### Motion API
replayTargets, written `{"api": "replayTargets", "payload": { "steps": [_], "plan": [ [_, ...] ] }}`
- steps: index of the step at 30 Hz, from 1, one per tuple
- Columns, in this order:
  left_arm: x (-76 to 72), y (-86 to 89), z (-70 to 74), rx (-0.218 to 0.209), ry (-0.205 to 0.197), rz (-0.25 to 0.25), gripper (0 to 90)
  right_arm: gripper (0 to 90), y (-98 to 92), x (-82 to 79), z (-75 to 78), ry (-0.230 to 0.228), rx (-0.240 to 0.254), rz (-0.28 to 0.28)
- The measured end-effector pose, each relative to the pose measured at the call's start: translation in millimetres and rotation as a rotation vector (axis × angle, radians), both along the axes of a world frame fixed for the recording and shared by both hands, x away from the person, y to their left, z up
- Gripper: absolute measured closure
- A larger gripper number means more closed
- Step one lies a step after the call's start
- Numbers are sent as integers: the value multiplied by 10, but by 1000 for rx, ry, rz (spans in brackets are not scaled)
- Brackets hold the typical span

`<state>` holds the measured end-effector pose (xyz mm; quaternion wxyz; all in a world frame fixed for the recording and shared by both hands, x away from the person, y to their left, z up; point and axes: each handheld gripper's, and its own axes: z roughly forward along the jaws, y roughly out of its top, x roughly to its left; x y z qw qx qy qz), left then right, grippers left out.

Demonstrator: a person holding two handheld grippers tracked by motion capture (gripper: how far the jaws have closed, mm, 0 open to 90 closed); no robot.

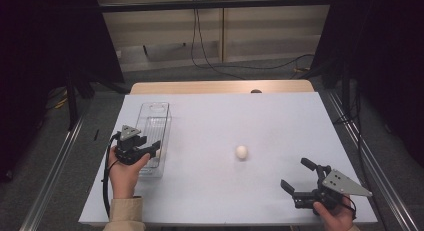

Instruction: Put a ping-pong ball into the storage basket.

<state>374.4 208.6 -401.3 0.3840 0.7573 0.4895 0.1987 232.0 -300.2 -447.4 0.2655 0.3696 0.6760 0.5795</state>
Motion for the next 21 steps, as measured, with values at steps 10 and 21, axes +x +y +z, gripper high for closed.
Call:
{"api": "replayTargets", "payload": {
  "steps": [10, 21],
  "plan": [
    [-19, -88, 85, -38, -27, -18, 339, 9, 0, 3, 1, -2, -2, -1],
    [-26, -188, 145, -76, -37, -46, 268, 9, 0, 4, 4, -1, 0, -3]
  ]
}}
